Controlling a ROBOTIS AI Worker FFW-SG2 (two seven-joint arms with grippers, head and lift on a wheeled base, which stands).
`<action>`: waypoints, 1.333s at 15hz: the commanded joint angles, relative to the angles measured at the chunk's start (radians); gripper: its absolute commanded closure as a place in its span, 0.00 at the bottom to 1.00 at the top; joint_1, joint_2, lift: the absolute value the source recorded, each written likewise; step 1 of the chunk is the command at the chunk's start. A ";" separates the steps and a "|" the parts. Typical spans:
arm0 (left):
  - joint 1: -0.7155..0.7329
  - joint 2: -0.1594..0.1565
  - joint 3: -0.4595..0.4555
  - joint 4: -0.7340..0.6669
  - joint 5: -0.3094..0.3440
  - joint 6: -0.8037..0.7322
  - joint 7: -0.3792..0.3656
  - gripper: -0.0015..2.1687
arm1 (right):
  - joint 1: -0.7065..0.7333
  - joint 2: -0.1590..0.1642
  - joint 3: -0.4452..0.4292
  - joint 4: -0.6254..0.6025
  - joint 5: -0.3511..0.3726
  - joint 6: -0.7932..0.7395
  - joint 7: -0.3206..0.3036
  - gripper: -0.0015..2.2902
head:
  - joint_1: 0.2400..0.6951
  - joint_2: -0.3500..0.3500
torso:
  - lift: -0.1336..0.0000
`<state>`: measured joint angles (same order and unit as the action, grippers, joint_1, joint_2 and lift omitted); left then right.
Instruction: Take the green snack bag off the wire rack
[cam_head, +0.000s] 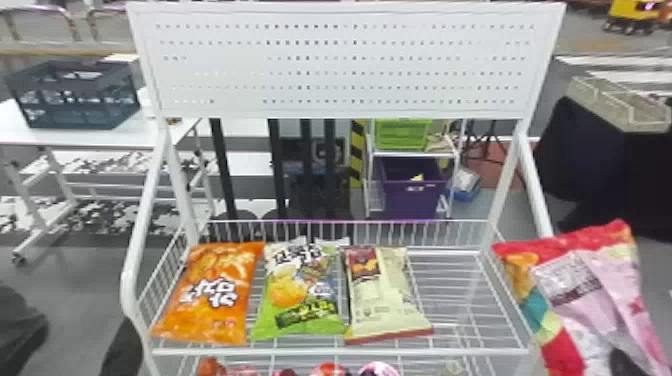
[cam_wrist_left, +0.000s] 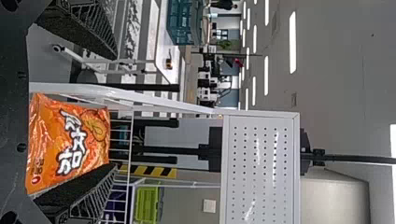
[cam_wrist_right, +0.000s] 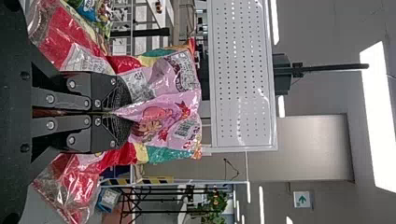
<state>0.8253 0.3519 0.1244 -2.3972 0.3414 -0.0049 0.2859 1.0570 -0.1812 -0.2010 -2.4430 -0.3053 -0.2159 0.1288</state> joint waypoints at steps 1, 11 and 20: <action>-0.005 0.001 0.001 0.000 -0.001 0.007 0.002 0.03 | -0.002 -0.001 -0.001 0.002 -0.002 0.000 0.000 0.98 | 0.57 0.50 | 1.00; -0.028 0.010 -0.019 0.006 -0.012 0.007 0.007 0.03 | -0.002 -0.007 -0.006 -0.002 -0.002 0.000 0.000 0.98 | 0.57 0.50 | 1.00; -0.630 0.082 -0.555 0.441 -0.022 0.075 0.141 0.04 | -0.003 -0.004 -0.003 0.004 -0.002 0.000 0.000 0.98 | 0.57 0.50 | 1.00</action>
<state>0.2968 0.4407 -0.3607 -2.0394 0.2972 0.0693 0.4256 1.0535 -0.1869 -0.2045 -2.4412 -0.3067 -0.2154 0.1289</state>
